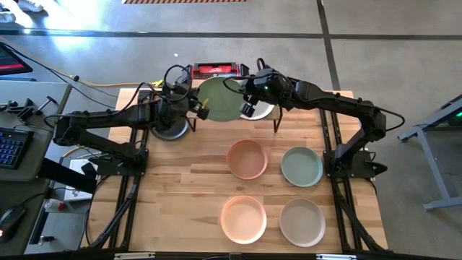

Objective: Place and stack plates onto a shelf
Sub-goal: Stack the bottom green plate on the top of the white plate on the shelf

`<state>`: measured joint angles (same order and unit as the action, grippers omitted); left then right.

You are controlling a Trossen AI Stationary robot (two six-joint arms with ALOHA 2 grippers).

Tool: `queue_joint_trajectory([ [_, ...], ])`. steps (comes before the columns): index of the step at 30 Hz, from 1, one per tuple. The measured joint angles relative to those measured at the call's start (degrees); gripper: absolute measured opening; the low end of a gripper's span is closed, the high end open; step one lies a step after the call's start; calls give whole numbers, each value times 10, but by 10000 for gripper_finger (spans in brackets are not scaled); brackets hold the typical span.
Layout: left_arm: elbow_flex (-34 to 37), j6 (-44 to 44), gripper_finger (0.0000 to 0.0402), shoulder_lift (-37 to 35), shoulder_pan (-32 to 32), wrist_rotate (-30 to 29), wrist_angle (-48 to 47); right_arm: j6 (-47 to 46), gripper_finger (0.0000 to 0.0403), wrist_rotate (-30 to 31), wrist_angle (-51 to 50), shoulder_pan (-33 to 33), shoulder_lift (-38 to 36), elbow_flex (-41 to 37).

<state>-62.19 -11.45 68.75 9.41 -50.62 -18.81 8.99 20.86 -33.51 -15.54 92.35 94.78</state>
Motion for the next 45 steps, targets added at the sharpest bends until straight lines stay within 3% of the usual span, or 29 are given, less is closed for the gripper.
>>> queue_joint_trajectory([
  [5,0,36,0,0,0,4,26,-10,87,0,12,-2,0,0],
  [11,0,36,8,0,0,8,25,-21,10,3,16,-2,0,0],
  [20,0,46,25,0,0,27,23,-65,5,1,14,-4,0,0],
  [34,0,-34,90,-4,54,249,24,-91,0,-1,-21,-4,-3,0],
  [45,0,-32,105,-47,56,261,53,-92,0,5,-41,-56,-58,0],
])
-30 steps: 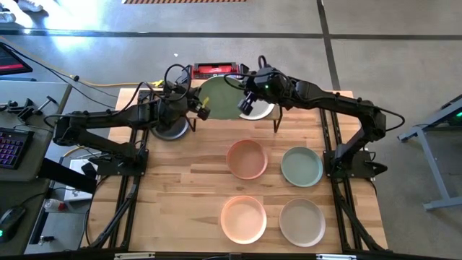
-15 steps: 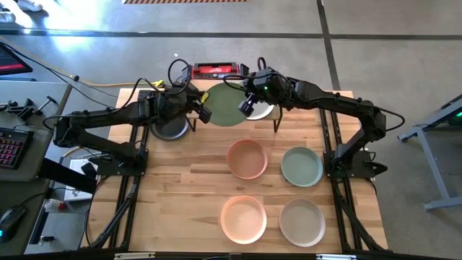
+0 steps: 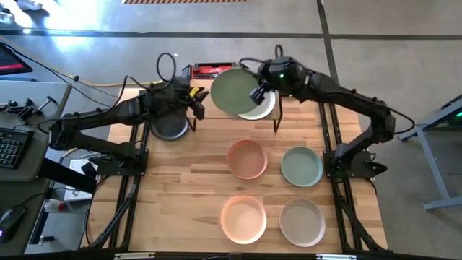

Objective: Place and stack plates onto a shelf
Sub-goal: Stack the bottom green plate on the top of the white plate on the shelf

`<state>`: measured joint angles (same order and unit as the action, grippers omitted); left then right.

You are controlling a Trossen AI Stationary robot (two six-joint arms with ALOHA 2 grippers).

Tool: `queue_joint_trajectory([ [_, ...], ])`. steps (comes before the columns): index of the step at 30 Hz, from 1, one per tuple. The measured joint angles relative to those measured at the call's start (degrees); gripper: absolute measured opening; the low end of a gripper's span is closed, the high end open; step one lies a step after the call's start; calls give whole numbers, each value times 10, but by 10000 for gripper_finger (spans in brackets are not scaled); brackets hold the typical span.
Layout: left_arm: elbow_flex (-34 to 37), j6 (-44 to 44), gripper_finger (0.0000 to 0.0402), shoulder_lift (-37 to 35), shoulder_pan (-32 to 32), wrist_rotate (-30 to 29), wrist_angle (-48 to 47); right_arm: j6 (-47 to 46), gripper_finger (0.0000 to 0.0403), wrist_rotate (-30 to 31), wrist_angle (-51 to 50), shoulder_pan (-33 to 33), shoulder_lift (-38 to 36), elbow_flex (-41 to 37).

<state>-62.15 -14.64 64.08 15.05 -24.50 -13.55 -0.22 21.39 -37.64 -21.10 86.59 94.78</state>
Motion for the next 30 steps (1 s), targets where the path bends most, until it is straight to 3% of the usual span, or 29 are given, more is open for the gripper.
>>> queue_joint_trajectory([
  [5,0,22,104,-19,0,0,17,-2,0,-32,-8,-54,-19,0],
  [17,0,28,104,-24,0,-1,12,-155,0,-302,-47,-240,-7,0],
  [30,0,28,104,-24,0,-1,11,-191,0,-353,-179,-268,30,0],
])
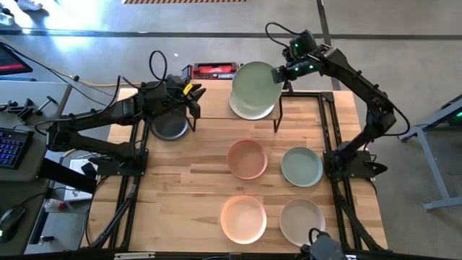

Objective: Place and stack plates onto a shelf
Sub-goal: Stack the bottom green plate on the top of the white plate on the shelf

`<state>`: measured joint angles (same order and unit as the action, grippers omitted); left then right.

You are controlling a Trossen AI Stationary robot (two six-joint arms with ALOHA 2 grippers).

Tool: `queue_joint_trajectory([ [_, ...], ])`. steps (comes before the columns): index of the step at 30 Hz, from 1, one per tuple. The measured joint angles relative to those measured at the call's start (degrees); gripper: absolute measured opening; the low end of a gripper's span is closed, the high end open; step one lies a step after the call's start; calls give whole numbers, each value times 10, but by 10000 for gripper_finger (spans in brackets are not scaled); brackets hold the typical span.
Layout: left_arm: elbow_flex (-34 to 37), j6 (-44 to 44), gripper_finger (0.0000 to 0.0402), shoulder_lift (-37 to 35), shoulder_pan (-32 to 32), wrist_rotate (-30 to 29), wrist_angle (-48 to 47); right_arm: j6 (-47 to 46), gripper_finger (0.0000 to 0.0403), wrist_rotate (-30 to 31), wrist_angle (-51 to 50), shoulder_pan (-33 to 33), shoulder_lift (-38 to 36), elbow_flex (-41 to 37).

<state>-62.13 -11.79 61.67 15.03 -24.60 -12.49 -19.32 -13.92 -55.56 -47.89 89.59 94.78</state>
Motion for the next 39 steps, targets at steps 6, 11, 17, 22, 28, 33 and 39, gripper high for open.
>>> queue_joint_trajectory([
  [6,0,0,104,0,0,0,-2,-14,0,-15,-4,11,1,0],
  [11,0,0,104,0,0,0,-2,-23,0,-2,-21,31,4,0],
  [17,0,0,104,0,0,0,-2,-34,0,18,-21,46,15,0],
  [22,0,0,104,0,0,0,-2,-42,0,30,-20,51,36,0],
  [28,0,0,104,0,0,0,-23,-42,0,44,-20,52,47,0],
  [33,0,0,103,0,0,0,-34,-39,0,44,-20,52,47,0],
  [39,0,0,103,0,0,0,-34,-37,0,44,-20,53,47,0],
])
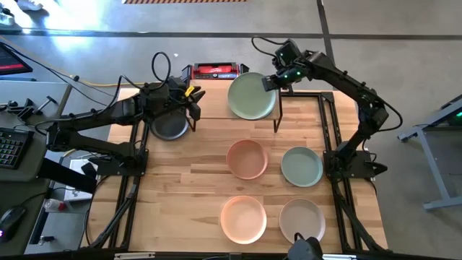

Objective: Place and stack plates onto a shelf
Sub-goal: Stack the bottom green plate on the top of the white plate on the shelf

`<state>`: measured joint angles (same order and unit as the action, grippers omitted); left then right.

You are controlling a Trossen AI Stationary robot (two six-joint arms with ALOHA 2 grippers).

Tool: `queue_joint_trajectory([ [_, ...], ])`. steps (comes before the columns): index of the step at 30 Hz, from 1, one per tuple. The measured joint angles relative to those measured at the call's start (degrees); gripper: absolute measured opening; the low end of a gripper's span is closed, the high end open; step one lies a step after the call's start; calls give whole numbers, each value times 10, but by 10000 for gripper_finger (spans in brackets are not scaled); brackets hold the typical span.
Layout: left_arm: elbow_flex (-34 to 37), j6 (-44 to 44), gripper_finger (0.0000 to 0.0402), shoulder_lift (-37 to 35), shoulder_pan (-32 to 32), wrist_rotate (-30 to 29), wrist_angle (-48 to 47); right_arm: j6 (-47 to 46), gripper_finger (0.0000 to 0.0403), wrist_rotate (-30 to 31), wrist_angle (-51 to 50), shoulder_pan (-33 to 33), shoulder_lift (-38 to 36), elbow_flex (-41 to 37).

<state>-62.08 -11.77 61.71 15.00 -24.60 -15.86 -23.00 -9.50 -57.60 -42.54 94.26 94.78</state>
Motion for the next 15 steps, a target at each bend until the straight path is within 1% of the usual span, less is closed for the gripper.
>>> queue_joint_trajectory([
  [6,0,0,103,0,0,0,0,1,0,12,0,0,0,0],
  [9,0,0,103,0,0,0,0,1,0,28,-5,0,0,0],
  [15,0,0,103,0,0,0,0,2,0,29,-5,2,0,0],
])
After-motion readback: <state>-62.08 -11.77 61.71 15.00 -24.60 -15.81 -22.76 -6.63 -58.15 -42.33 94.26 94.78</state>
